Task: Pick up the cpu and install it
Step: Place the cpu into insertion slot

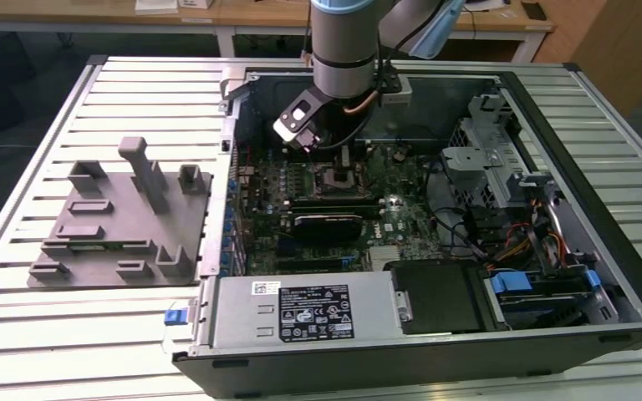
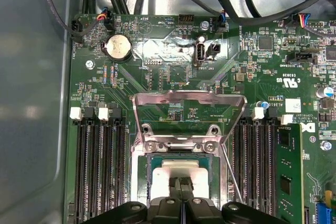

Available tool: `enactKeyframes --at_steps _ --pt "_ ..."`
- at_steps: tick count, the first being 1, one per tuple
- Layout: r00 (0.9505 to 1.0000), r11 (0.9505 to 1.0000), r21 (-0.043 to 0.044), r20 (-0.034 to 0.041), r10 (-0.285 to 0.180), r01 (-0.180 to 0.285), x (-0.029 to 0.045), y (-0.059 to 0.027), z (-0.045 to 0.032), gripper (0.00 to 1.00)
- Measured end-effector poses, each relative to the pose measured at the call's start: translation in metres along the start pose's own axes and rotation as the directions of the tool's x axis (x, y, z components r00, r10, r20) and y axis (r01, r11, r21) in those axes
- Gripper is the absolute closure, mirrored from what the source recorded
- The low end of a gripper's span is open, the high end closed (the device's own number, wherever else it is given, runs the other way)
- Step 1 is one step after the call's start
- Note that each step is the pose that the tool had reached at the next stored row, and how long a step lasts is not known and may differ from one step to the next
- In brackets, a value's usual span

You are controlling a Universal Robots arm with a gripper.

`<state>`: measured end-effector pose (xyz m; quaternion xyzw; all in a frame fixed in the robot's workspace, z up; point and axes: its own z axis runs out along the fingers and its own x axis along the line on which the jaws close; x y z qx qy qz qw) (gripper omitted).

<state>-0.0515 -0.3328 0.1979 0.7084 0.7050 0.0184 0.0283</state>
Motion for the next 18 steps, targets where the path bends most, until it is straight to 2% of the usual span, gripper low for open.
enactKeyframes --at_steps 3,8,18 --pt "1.0 1.0 -0.0009 -0.0012 0.0 0.0 0.0002 0.0003 -0.0017 0.89" --pt "1.0 1.0 -0.0001 -0.0002 0.0 0.0 -0.0001 0.0007 -0.0108 0.89" --pt "1.0 1.0 -0.0007 -0.0002 0.0 0.0 -0.0005 0.0027 -0.0397 0.89"
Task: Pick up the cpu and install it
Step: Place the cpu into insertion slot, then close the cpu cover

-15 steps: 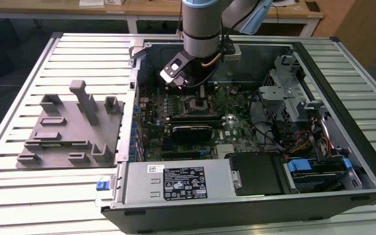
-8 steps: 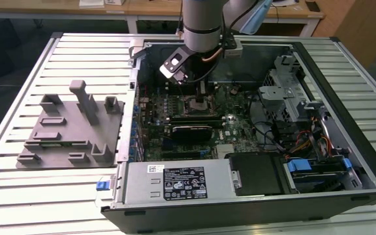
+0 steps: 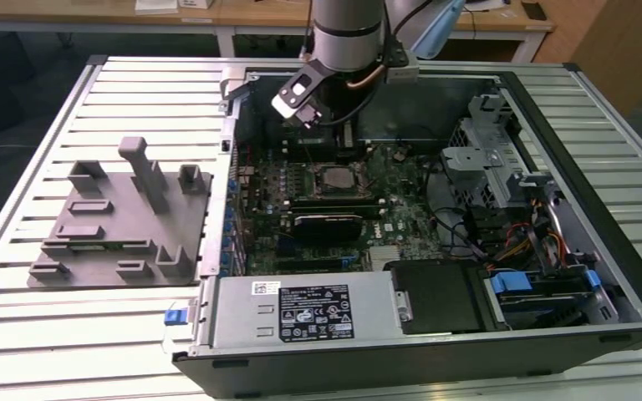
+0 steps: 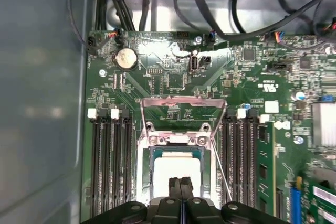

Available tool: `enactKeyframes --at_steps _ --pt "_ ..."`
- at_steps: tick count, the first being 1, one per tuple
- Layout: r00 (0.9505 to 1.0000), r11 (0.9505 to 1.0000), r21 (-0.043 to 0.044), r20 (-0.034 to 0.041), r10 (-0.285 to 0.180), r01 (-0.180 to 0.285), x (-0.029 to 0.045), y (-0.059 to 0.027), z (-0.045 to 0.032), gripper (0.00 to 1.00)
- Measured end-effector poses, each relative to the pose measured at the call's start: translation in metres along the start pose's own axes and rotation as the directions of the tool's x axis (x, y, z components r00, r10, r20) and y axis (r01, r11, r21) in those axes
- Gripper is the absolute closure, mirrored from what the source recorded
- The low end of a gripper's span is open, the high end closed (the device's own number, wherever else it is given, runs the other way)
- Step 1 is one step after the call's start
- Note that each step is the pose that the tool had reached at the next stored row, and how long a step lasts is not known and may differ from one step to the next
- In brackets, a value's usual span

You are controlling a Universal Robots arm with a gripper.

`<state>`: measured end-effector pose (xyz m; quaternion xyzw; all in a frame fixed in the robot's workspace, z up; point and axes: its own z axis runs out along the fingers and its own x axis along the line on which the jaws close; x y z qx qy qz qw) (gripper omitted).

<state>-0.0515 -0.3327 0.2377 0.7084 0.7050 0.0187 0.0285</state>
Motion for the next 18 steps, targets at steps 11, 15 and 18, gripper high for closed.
enactKeyframes --at_steps 11,15,18 --pt "1.0 1.0 -0.004 0.0 0.0 0.0 -0.0003 0.0012 -0.0187 0.89" --pt "1.0 1.0 -0.0045 0.0 0.0 0.0 -0.0003 0.0012 -0.0187 0.89" --pt "1.0 1.0 -0.0046 0.0 0.0 0.0 -0.0003 0.0012 -0.0187 0.89"
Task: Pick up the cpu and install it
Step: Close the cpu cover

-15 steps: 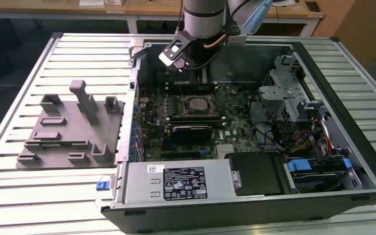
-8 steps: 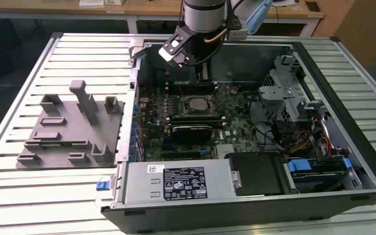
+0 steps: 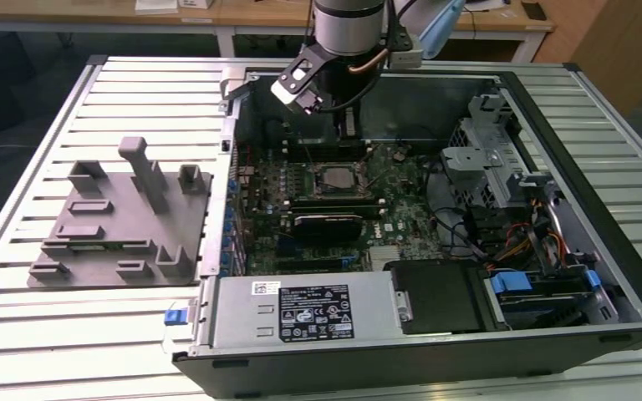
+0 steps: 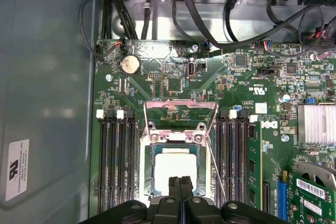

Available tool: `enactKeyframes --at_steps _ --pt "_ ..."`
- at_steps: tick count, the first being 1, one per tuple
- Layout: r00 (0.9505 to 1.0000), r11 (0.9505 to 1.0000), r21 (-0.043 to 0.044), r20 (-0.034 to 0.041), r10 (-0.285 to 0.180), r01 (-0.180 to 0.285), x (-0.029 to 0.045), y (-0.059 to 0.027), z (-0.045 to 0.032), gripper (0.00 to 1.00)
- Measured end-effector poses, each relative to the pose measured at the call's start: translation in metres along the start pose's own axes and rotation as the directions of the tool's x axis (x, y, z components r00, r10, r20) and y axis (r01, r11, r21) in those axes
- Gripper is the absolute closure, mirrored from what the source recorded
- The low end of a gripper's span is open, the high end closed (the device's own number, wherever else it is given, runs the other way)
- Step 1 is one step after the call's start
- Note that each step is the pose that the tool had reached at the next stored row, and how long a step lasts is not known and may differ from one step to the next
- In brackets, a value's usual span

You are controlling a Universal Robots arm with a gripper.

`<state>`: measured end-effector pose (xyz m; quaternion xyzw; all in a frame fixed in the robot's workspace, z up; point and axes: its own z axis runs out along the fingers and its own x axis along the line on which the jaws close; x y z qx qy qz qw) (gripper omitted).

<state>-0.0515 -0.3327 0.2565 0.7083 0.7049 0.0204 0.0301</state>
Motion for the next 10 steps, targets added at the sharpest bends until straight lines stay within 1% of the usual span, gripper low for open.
enactKeyframes --at_steps 3,7,10 --pt "1.0 1.0 0.0 0.0002 0.0 0.0 0.0 0.0 -0.0003 0.89" --pt "1.0 1.0 -0.0001 0.0 0.0 0.0 0.0 0.0002 -0.0027 0.89" --pt "1.0 1.0 -0.0002 -0.0002 0.0 0.0 0.0 0.0004 -0.0026 0.89"
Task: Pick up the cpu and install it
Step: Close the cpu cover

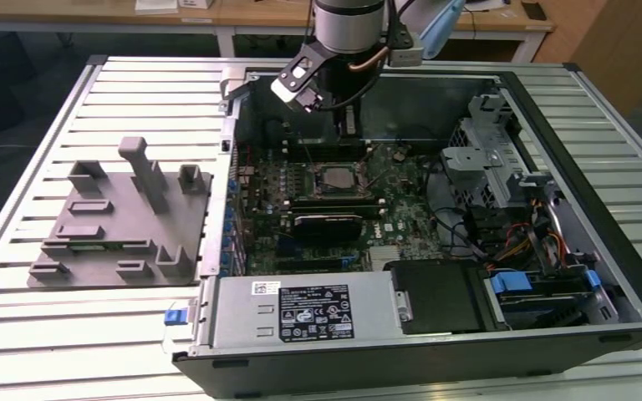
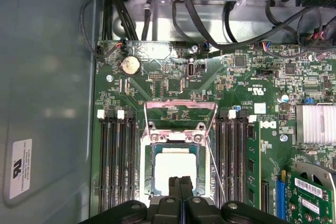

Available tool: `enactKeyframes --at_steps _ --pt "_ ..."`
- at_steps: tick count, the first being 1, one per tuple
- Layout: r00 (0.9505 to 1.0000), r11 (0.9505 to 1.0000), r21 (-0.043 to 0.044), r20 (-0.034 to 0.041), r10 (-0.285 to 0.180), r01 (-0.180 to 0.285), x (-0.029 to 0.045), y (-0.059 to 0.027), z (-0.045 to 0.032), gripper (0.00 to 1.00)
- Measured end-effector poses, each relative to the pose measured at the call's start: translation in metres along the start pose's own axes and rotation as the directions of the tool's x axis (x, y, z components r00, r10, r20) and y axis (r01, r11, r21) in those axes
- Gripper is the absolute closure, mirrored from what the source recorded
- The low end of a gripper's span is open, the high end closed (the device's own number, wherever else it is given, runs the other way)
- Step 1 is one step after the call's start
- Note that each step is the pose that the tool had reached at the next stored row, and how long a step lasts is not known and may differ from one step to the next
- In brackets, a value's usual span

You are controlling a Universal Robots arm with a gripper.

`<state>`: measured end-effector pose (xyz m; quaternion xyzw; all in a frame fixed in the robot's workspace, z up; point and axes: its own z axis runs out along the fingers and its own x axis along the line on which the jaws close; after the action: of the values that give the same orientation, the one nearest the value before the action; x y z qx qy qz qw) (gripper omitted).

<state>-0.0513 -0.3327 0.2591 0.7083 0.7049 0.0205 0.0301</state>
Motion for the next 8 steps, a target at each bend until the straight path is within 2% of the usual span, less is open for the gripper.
enactKeyframes --at_steps 3,8 --pt "1.0 1.0 0.0001 0.0001 0.0 0.0 0.0001 0.0035 0.0002 0.89" --pt "1.0 1.0 0.0001 0.0002 0.001 -0.001 0.0004 0.0182 0.0012 0.89"
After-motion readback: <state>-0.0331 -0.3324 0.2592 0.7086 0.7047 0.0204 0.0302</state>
